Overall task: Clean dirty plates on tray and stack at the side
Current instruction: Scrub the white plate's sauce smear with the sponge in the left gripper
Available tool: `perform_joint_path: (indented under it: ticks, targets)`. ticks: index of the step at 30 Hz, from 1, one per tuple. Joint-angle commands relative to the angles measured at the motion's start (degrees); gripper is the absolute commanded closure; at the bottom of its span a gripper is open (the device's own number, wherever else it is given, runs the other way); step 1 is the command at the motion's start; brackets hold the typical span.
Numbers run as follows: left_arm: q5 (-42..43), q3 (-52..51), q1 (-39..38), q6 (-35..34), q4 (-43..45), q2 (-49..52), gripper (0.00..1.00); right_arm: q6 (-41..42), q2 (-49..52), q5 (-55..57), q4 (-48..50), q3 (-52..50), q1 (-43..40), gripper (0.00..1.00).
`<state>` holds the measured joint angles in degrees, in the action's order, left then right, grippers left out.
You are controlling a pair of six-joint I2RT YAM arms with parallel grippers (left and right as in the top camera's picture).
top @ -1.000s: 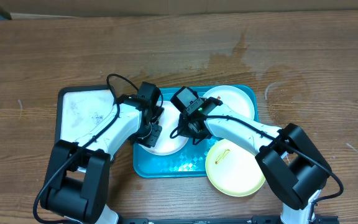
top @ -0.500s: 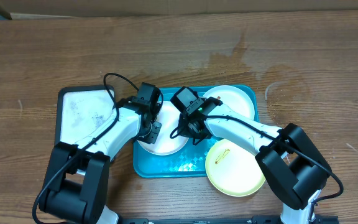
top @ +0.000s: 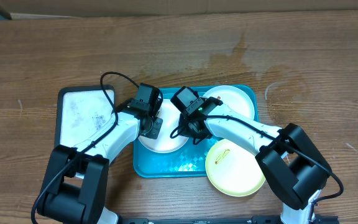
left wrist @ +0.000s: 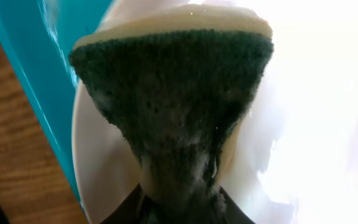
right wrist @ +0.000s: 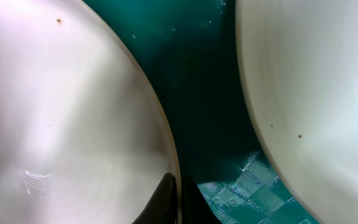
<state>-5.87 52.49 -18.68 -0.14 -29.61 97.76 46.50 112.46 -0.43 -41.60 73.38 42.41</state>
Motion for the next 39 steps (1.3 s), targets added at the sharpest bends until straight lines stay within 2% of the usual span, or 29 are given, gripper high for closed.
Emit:
perform_joint_path:
  ticks: [1, 12, 26, 39]
  targets:
    - [-0.09, -1.70, -0.09, -1.16, 2.25, 1.33, 0.78, -0.94, 0.98, 0.72, -0.61, 0.17, 0.24, 0.96]
    - [-0.09, -1.73, -0.09, -1.16, 4.61, 1.36, 0.86, -0.94, 0.98, 0.28, -0.70, 0.17, 0.28, 0.96]
    - [-0.26, -1.77, -0.09, -1.11, 9.16, 1.88, 0.86, -0.94, 0.98, 0.26, -0.70, 0.17, 0.28, 0.96]
    - [-0.04, -1.77, -0.09, -1.16, 14.64, 3.06, 0.91, -0.92, 0.98, 0.28, -0.46, 0.17, 0.28, 0.96]
